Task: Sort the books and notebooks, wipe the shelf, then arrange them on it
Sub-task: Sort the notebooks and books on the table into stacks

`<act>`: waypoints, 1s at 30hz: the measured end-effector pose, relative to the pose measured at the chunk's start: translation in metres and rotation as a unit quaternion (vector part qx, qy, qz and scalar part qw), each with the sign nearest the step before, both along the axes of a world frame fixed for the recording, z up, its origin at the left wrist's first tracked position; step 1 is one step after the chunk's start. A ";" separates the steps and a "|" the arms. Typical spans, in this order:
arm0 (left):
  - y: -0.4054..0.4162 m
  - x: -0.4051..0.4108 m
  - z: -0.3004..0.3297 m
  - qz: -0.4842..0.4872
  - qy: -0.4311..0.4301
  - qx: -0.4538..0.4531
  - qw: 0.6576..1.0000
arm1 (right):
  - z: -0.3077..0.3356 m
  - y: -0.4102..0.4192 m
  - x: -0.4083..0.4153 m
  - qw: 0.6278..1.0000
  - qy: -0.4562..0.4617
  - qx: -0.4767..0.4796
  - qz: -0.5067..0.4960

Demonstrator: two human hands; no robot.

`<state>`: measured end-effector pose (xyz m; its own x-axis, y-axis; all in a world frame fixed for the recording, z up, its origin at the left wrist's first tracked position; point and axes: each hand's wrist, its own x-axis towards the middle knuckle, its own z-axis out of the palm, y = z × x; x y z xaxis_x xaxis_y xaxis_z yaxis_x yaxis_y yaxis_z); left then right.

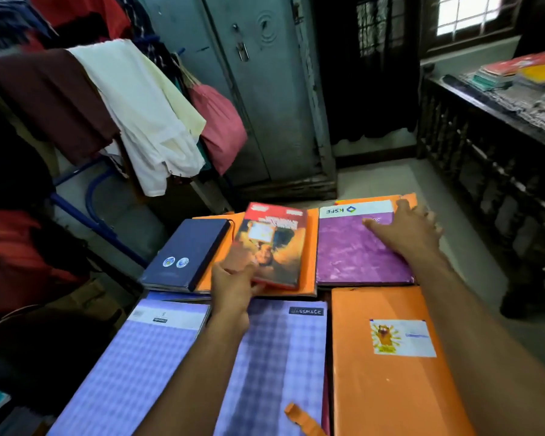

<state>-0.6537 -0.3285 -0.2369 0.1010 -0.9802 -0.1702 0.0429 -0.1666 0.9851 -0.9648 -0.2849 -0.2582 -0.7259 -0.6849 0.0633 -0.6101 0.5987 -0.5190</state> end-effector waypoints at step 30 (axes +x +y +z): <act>0.150 0.272 0.064 0.154 -0.345 -0.229 0.897 | 0.078 0.038 0.481 0.716 -0.121 -0.229 0.649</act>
